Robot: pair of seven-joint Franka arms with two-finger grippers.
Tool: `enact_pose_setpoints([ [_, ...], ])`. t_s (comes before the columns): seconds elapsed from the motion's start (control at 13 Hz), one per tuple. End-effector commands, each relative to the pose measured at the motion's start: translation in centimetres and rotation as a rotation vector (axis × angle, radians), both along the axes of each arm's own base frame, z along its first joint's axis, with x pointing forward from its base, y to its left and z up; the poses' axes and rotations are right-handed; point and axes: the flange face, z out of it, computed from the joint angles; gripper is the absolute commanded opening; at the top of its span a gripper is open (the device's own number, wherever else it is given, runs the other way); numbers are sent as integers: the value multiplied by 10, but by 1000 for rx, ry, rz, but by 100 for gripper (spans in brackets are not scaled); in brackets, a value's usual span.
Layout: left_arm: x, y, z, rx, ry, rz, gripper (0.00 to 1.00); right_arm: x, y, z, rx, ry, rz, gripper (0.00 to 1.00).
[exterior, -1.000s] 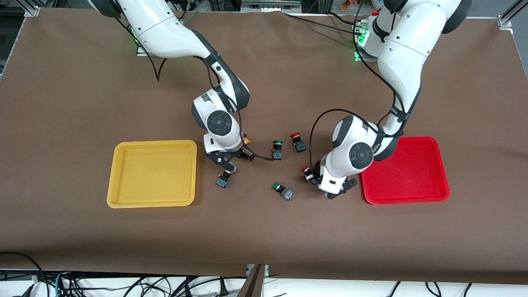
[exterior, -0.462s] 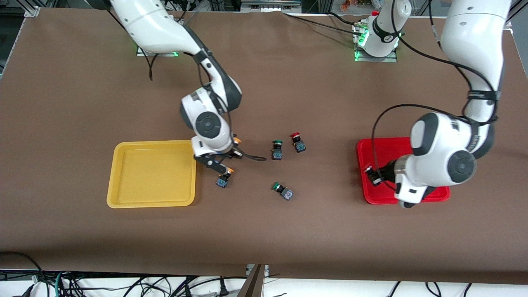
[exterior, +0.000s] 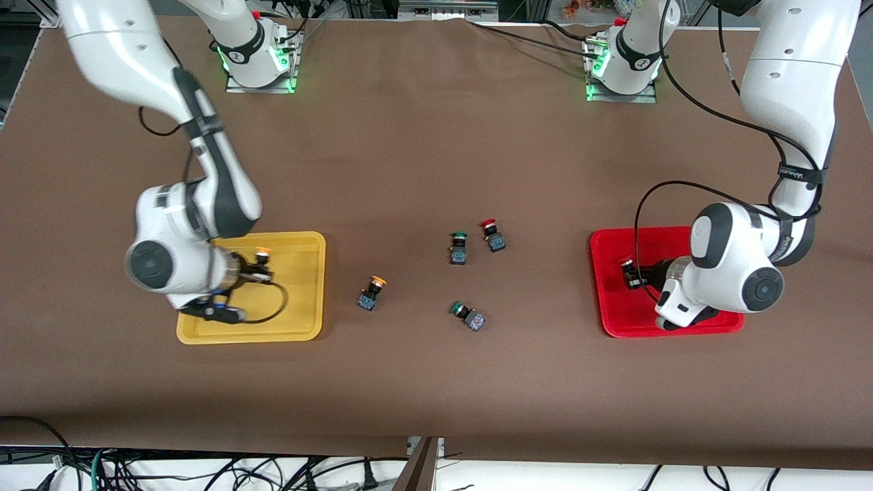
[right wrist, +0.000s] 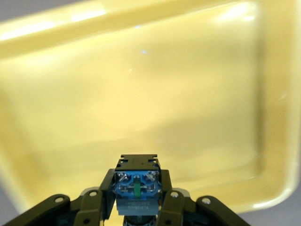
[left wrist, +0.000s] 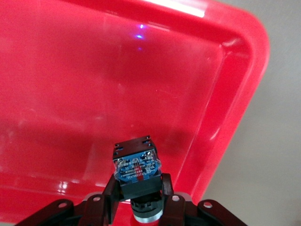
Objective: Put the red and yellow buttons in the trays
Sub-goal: 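Drop the red button in the red tray while the right gripper drops yellow, then move both grippers back to the remaining red and yellow buttons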
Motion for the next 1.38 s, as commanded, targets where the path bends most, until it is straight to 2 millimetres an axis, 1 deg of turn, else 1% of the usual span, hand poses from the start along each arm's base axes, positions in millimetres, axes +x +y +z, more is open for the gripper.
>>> enact_pose_setpoints([
  [0.0, -4, -5, 7, 49, -19, -84, 99, 0, -32, -25, 29, 10, 28, 0],
  [0.08, -3, -6, 12, 49, -22, -83, 100, 0, -32, -31, 30, 4, 23, 0],
  [0.15, 0, -6, 27, 51, -40, -82, 100, 1, -33, -31, 30, -4, 22, 59],
  [0.23, 3, -8, 44, 53, -48, -81, 100, 3, -35, -26, 32, -8, 21, 100],
  [0.31, 9, -12, 68, 40, -73, -66, 100, 6, -29, -16, 44, -21, 13, 100],
  [0.38, 8, -35, 83, -6, -66, -76, 100, 8, -6, 6, 54, -40, 21, 100],
  [0.46, 6, -72, 94, -46, -71, -116, 100, 7, 28, 21, 47, -52, -26, 100],
  [0.54, -1, -109, 98, -53, -66, -117, 100, 6, 64, 29, 25, -67, -112, 100],
  [0.62, -13, -148, 98, -43, -46, -93, 100, 0, 108, 29, 2, -77, -186, 100],
  [0.69, -25, -185, 94, -31, -30, -71, 100, -7, 150, 26, -9, -107, -243, 100],
  [0.77, -37, -215, 90, -31, -7, -43, 100, -9, 184, 22, 5, -171, -304, 100],
  [0.85, -52, -240, 74, -55, 38, -52, 100, -16, 218, 14, 20, -210, -343, 100],
  [0.92, -65, -257, 62, -67, 38, -65, 100, -19, 239, 8, 33, -239, -379, 100],
  [1.08, -86, -288, 34, -87, -53, -38, 100, -23, 262, -7, 49, -263, -403, 100],
  [1.15, -96, -298, 20, -93, -91, -16, 100, -26, 273, -17, 48, -280, -388, 100],
  [1.23, -107, -304, 5, -97, -121, -24, 100, -28, 278, -26, 44, -302, -363, 100],
  [1.31, -113, -303, -6, -99, -140, -21, 100, -28, 278, -35, 39, -313, -351, 100],
])
